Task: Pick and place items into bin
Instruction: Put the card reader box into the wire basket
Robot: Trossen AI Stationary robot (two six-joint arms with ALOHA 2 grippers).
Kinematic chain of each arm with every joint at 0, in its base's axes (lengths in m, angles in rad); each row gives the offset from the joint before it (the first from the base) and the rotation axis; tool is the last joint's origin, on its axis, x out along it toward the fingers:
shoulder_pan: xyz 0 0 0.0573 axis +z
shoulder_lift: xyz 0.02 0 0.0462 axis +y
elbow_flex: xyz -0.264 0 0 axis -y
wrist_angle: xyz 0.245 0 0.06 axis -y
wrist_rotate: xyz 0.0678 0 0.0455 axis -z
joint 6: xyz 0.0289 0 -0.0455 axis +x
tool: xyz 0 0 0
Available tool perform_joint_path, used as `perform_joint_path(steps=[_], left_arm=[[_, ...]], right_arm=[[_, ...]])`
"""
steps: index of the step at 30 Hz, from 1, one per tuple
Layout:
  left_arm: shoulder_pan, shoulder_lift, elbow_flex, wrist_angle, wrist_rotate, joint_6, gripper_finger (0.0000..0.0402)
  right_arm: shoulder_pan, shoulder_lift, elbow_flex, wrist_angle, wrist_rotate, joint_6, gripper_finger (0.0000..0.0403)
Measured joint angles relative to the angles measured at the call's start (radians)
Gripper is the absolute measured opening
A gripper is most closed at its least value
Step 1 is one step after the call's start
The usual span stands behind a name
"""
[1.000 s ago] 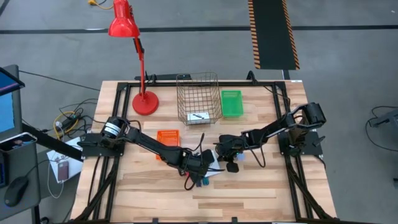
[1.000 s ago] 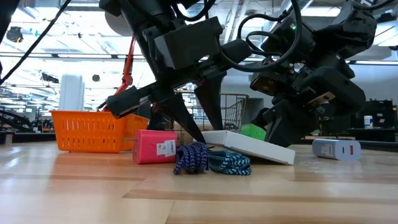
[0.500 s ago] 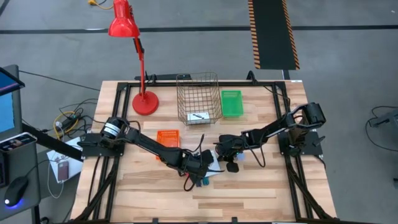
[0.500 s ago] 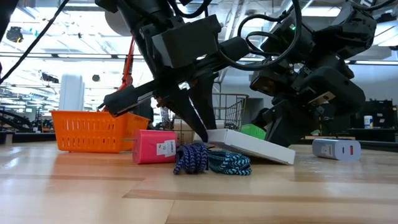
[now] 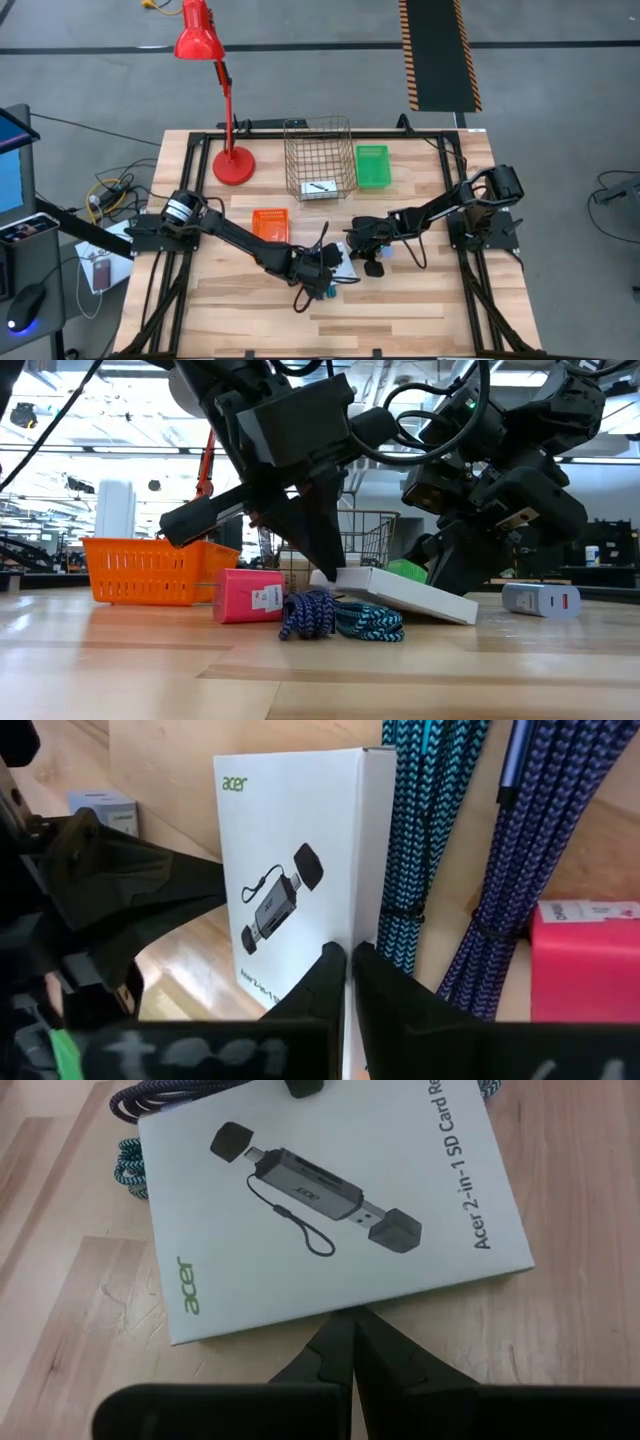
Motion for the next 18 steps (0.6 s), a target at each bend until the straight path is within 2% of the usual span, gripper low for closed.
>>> perform_joint_path(steps=[5,18], left_arm=[[-0.007,0.000,0.000,-0.002,-0.018,-0.013,0.0001],[-0.026,0.000,0.005,-0.037,-0.146,-0.005,0.0001]], right_arm=[[0.000,0.000,0.000,0.000,0.000,0.000,0.0000],[-0.003,0.001,0.001,0.005,-0.007,0.001,0.0000]])
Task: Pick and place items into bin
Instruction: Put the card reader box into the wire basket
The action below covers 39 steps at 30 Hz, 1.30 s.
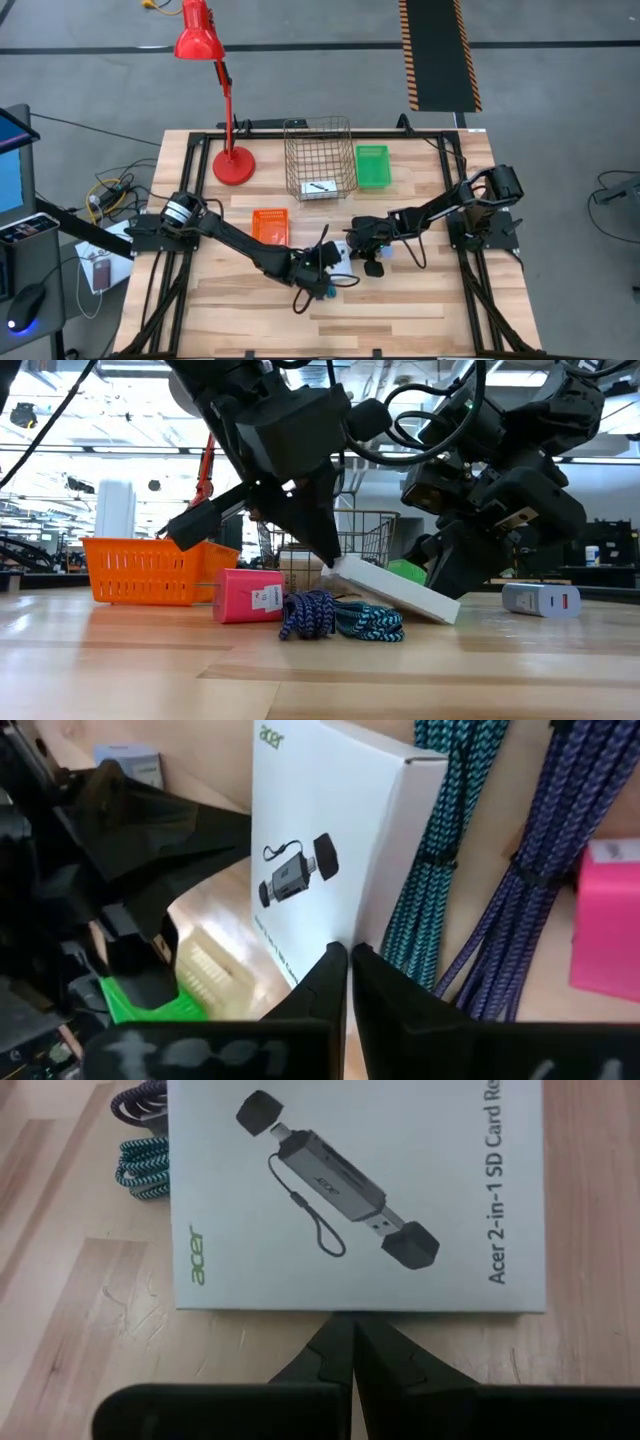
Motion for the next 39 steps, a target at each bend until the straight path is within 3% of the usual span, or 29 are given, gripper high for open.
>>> perform_joint_path(steps=[15,23,39], left_arm=[[0.011,-0.002,0.105,0.002,-0.022,0.003,0.0001],[0.038,-0.002,0.111,-0.003,0.035,-0.040,0.0001],[0.041,-0.002,0.109,0.002,0.045,-0.040,0.0000]], right_arm=[[0.000,0.000,0.000,0.004,-0.001,-0.001,0.0000],[0.009,0.001,0.002,0.007,0.005,-0.001,0.0000],[0.009,0.000,0.002,0.003,0.003,-0.001,0.0000]])
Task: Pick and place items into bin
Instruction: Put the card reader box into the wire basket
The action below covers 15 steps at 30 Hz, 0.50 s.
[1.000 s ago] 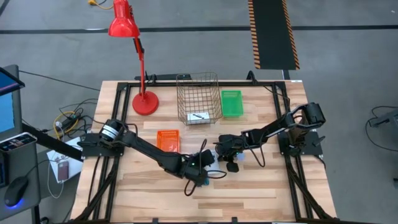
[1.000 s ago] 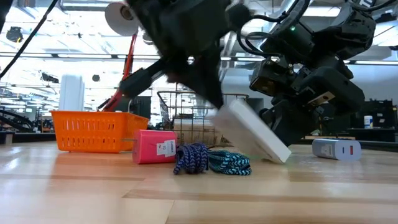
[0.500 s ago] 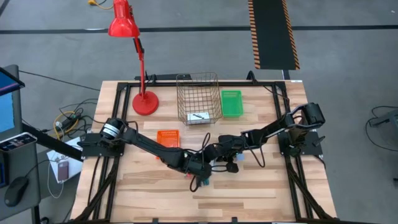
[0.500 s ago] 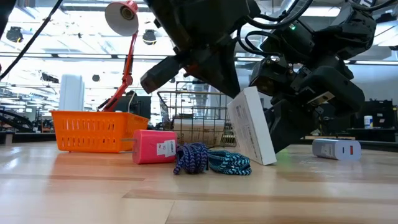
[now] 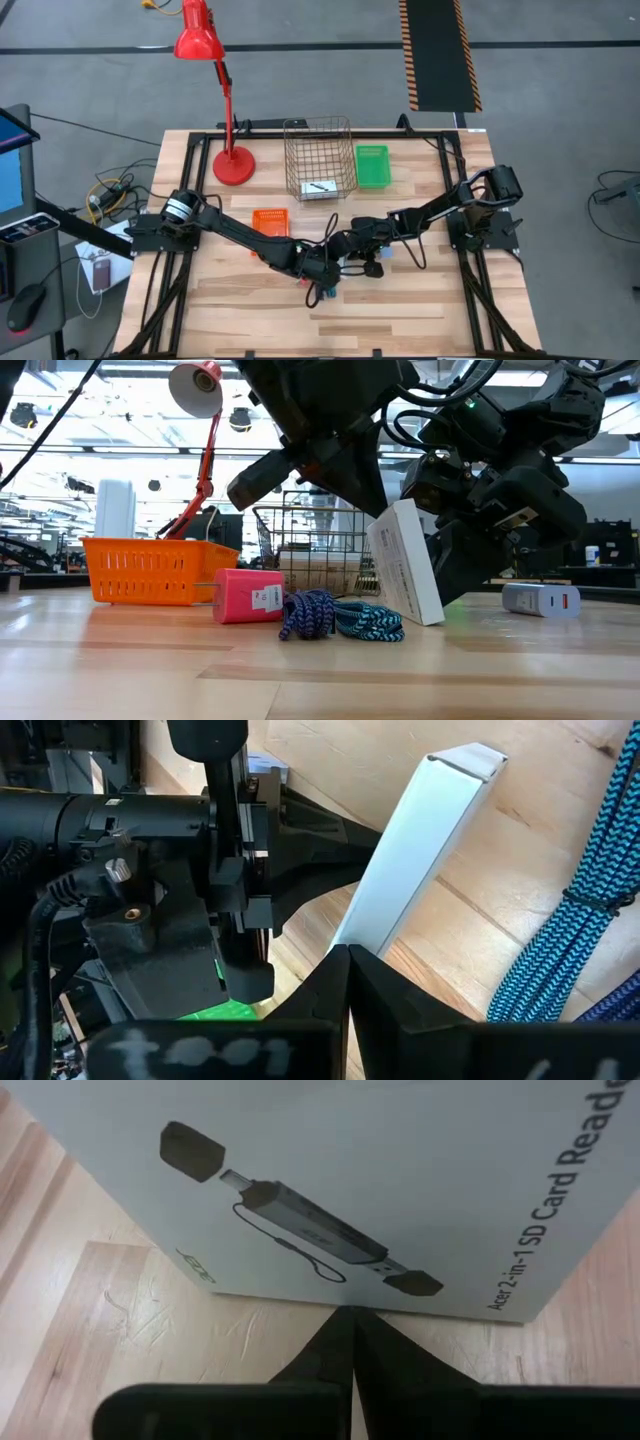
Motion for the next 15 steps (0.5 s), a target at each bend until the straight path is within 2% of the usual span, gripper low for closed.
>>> perform_joint_path(steps=[15], left_arm=[[0.005,0.000,-0.002,0.006,0.004,0.000,0.0012]], right_arm=[[0.000,0.000,-0.001,-0.002,-0.003,0.000,0.0000]])
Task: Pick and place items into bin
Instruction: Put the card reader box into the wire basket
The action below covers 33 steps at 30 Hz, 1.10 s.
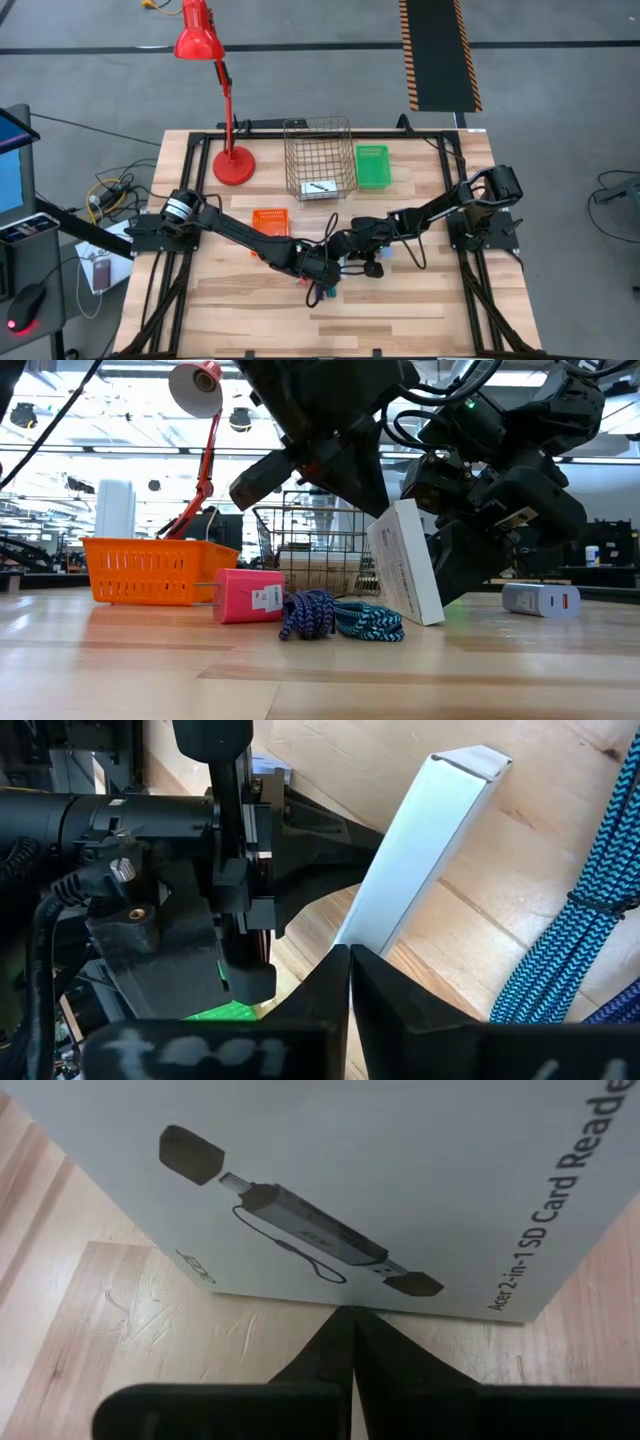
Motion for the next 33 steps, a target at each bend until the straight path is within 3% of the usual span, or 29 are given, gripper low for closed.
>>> perform_joint_path(steps=[11,33], left_arm=[[0.002,0.000,0.000,0.011,-0.005,0.007,0.0053],[0.011,0.002,-0.001,0.025,0.005,0.032,0.0055]], right_arm=[[0.000,0.000,0.000,0.000,0.000,0.000,0.0000],[0.000,-0.001,-0.001,0.000,-0.001,0.000,0.0000]])
